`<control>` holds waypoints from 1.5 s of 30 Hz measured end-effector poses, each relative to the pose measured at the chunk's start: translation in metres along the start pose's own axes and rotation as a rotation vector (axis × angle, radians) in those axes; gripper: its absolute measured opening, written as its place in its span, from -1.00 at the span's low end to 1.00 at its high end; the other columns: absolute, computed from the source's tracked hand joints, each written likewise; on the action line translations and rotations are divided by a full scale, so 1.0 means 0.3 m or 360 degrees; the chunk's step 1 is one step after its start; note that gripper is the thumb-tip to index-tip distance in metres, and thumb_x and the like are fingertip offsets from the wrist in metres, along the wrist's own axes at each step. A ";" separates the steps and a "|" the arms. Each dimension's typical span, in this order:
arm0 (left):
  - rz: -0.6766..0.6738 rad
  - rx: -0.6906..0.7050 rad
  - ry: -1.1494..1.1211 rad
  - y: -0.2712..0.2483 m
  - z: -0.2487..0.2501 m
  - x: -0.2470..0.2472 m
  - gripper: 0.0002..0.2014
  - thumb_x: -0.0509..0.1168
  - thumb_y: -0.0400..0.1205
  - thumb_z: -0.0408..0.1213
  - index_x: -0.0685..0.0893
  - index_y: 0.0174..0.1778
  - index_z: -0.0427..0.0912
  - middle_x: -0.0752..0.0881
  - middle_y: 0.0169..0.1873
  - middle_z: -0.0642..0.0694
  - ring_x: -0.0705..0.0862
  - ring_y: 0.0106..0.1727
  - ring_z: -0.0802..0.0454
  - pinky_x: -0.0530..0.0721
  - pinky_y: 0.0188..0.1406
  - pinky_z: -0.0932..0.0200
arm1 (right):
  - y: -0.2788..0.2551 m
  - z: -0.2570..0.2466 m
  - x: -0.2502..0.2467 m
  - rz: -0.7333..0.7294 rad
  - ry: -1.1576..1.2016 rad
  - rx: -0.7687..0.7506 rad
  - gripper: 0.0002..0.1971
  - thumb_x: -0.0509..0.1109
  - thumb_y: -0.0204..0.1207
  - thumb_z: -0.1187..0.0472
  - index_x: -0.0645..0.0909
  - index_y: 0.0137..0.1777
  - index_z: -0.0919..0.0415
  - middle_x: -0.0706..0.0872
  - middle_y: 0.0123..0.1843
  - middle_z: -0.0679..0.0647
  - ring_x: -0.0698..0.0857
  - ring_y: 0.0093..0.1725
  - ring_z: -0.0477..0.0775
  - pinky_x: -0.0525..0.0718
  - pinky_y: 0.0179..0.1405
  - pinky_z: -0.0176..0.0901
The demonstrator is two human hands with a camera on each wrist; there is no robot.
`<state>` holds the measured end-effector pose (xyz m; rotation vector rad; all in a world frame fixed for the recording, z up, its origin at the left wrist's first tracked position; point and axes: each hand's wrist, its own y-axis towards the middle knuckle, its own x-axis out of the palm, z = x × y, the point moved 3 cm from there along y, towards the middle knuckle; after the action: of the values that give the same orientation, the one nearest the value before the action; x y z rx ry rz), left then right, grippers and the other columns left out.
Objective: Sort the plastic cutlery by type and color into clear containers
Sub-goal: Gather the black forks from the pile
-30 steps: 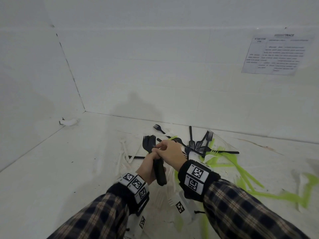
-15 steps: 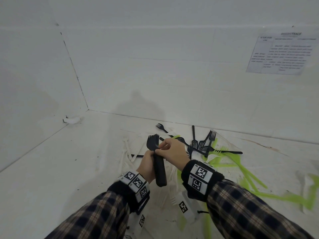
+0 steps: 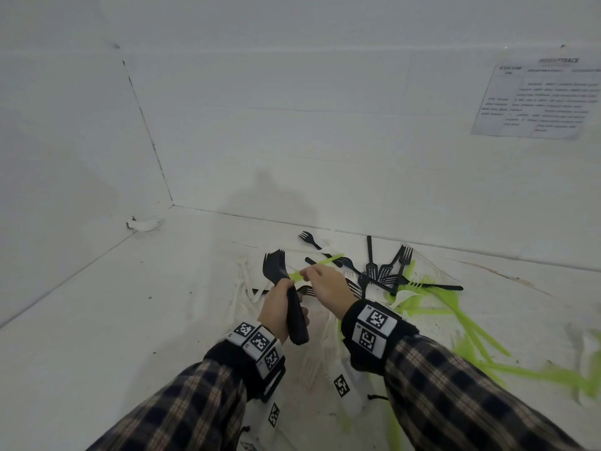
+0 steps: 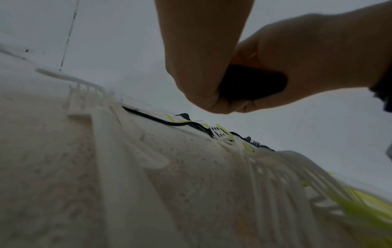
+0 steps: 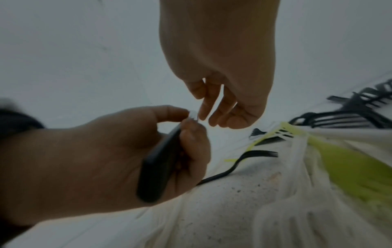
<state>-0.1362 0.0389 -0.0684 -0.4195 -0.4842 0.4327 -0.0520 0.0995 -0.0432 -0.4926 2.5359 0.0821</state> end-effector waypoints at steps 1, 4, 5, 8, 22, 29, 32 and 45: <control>0.0021 0.0002 -0.0010 0.005 0.003 -0.007 -0.76 0.11 0.67 -0.22 0.39 -0.30 -0.23 0.39 -0.48 -0.09 0.36 -0.75 0.08 0.40 -0.67 0.30 | 0.009 0.010 0.008 -0.0099 -0.0198 -0.0035 -0.64 0.07 0.66 0.31 0.58 0.34 0.30 0.65 0.31 0.18 0.57 0.32 0.11 0.46 0.23 -0.20; 0.0077 0.0021 -0.0018 0.019 0.006 -0.024 -0.78 0.15 0.66 -0.22 0.39 -0.25 -0.25 0.41 -0.48 -0.11 0.38 -0.76 0.06 0.43 -0.71 0.28 | 0.007 0.060 0.058 -0.0522 -0.0833 -0.0118 -0.50 0.04 0.63 0.38 0.27 0.58 0.16 0.41 0.53 0.17 0.35 0.53 0.24 0.33 0.47 0.00; 0.0087 0.0023 -0.0022 0.025 0.005 -0.029 -0.80 0.16 0.65 -0.22 0.39 -0.21 -0.26 0.42 -0.49 -0.11 0.40 -0.76 0.04 0.45 -0.71 0.28 | 0.002 0.076 0.070 -0.0590 -0.1033 -0.0128 -0.49 0.04 0.64 0.34 0.20 0.60 0.10 0.35 0.56 0.14 0.31 0.53 0.27 0.30 0.47 0.07; 0.0096 0.0033 -0.0020 0.036 0.002 -0.033 -0.81 0.18 0.64 -0.21 0.39 -0.20 -0.24 0.43 -0.49 -0.11 0.41 -0.73 0.03 0.46 -0.69 0.25 | 0.004 0.110 0.085 -0.0544 -0.1475 -0.0225 -0.52 0.08 0.67 0.21 0.18 0.58 0.04 0.32 0.54 0.12 0.30 0.49 0.28 0.31 0.42 0.13; 0.0037 0.0283 0.0117 0.025 0.024 0.014 -0.84 0.26 0.62 -0.34 0.39 -0.21 -0.21 0.44 -0.46 -0.10 0.41 -0.66 0.01 0.45 -0.62 0.23 | 0.050 0.123 -0.119 -0.0070 -0.0248 -0.0161 -0.70 0.16 0.61 0.33 0.59 0.26 0.13 0.65 -0.06 0.04 0.56 -0.25 -0.05 0.53 -0.28 -0.36; 0.0234 0.0505 0.0726 0.066 0.040 0.068 -0.84 0.30 0.55 -0.40 0.43 -0.28 -0.24 0.42 -0.59 -0.13 0.38 -0.71 -0.02 0.39 -0.62 0.23 | 0.039 0.185 -0.269 0.0569 0.0556 -0.0009 -0.77 0.44 0.39 0.44 0.62 -0.10 0.08 0.71 -0.17 0.10 0.67 -0.19 0.05 0.69 -0.03 -0.08; 0.0230 0.0546 0.0950 0.090 0.051 0.113 -0.86 0.26 0.55 -0.36 0.43 -0.28 -0.20 0.45 -0.51 -0.13 0.42 -0.62 -0.05 0.40 -0.60 0.22 | 0.040 0.214 -0.335 0.0729 0.0825 0.0001 -0.77 0.39 0.44 0.50 0.65 -0.06 0.15 0.67 -0.25 0.09 0.63 -0.24 0.01 0.64 -0.09 -0.16; 0.0178 0.0632 0.1575 0.233 0.043 0.250 -0.95 0.22 0.59 -0.30 0.51 -0.14 -0.21 0.52 -0.33 -0.11 0.53 -0.15 -0.15 0.44 -0.16 0.15 | 0.082 0.330 -0.382 0.0575 0.0776 0.0630 -0.81 0.30 0.60 0.10 0.45 -0.16 0.19 0.50 -0.41 0.10 0.37 -0.63 0.01 0.36 -0.63 -0.23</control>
<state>-0.1035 0.1370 -0.0651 -0.2307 0.5817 0.3660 0.0790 0.1759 -0.0674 0.1244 2.9809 -0.4510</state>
